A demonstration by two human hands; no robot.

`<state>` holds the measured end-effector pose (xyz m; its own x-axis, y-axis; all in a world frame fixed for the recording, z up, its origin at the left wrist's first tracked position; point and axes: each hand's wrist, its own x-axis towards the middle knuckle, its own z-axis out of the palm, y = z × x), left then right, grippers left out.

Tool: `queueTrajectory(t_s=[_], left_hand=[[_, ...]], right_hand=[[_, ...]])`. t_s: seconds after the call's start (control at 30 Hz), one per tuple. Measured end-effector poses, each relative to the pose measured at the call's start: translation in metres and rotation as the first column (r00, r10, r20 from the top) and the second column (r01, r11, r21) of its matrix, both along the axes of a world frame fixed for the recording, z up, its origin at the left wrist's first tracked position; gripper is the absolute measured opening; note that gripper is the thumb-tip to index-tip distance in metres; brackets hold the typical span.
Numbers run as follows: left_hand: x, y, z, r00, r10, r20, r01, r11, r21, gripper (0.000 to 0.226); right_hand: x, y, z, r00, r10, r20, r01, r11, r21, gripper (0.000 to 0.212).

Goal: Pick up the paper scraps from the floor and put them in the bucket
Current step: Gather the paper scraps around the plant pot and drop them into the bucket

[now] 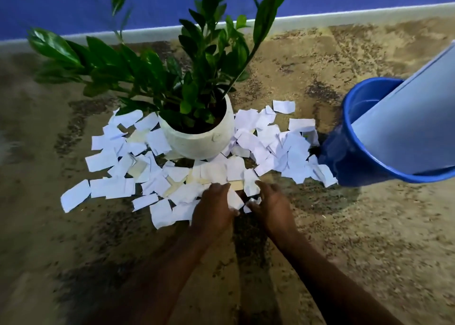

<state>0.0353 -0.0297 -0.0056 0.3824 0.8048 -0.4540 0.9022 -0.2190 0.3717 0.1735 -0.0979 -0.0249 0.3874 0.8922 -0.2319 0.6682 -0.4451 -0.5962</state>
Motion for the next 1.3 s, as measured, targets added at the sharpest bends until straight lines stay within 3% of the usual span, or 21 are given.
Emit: queueTrajectory(t_s=[0.13,0.27,0.43,0.57,0.63,0.77,0.83,0.9,1.13,1.3], left_hand=[[0.006,-0.002,-0.015,0.996,-0.041,-0.078,0.048,0.995,0.09,0.075],[0.009,0.003,-0.023,0.999,-0.034,-0.025,0.038,0.984,0.172,0.046],[0.003,0.009,-0.019,0.992,0.008,0.125,-0.028,0.987,0.158,0.035],[-0.002,0.018,0.002,0.984,0.111,0.141,-0.127,0.985,0.113,0.037],[-0.003,0.021,0.017,0.978,0.159,0.132,-0.168,0.984,0.062,0.036],[-0.004,0.034,0.053,0.933,0.265,0.243,-0.267,0.963,-0.024,0.029],[-0.007,0.042,0.067,0.928,0.257,0.271,-0.254,0.966,-0.046,0.029],[-0.01,0.049,0.076,0.913,0.295,0.282,-0.288,0.955,-0.068,0.027],[0.002,0.052,0.076,0.811,0.515,0.28,-0.497,0.857,-0.135,0.018],[0.054,0.026,0.088,0.8,0.521,0.298,-0.508,0.852,-0.126,0.023]], right_hand=[[-0.002,0.016,-0.014,0.998,-0.038,0.051,0.039,0.999,-0.004,0.065],[-0.001,0.029,-0.021,0.995,-0.037,0.091,0.041,0.998,-0.047,0.061],[0.001,0.04,-0.02,0.991,-0.03,0.127,0.041,0.996,-0.084,0.045],[0.006,0.048,-0.017,0.993,-0.028,0.118,0.043,0.991,-0.124,0.022],[0.006,0.051,-0.014,0.992,-0.004,0.125,0.029,0.98,-0.199,0.02],[0.003,0.055,-0.004,0.97,0.056,0.237,-0.003,0.975,-0.221,0.039],[0.0,0.056,-0.002,0.963,0.097,0.25,-0.017,0.952,-0.305,0.057],[-0.005,0.058,-0.002,0.964,0.117,0.237,-0.027,0.935,-0.352,0.061],[0.008,0.072,-0.001,0.98,0.131,0.147,-0.094,0.967,-0.237,0.03],[0.034,0.053,0.049,0.996,0.012,0.09,-0.003,0.995,-0.096,0.013]])
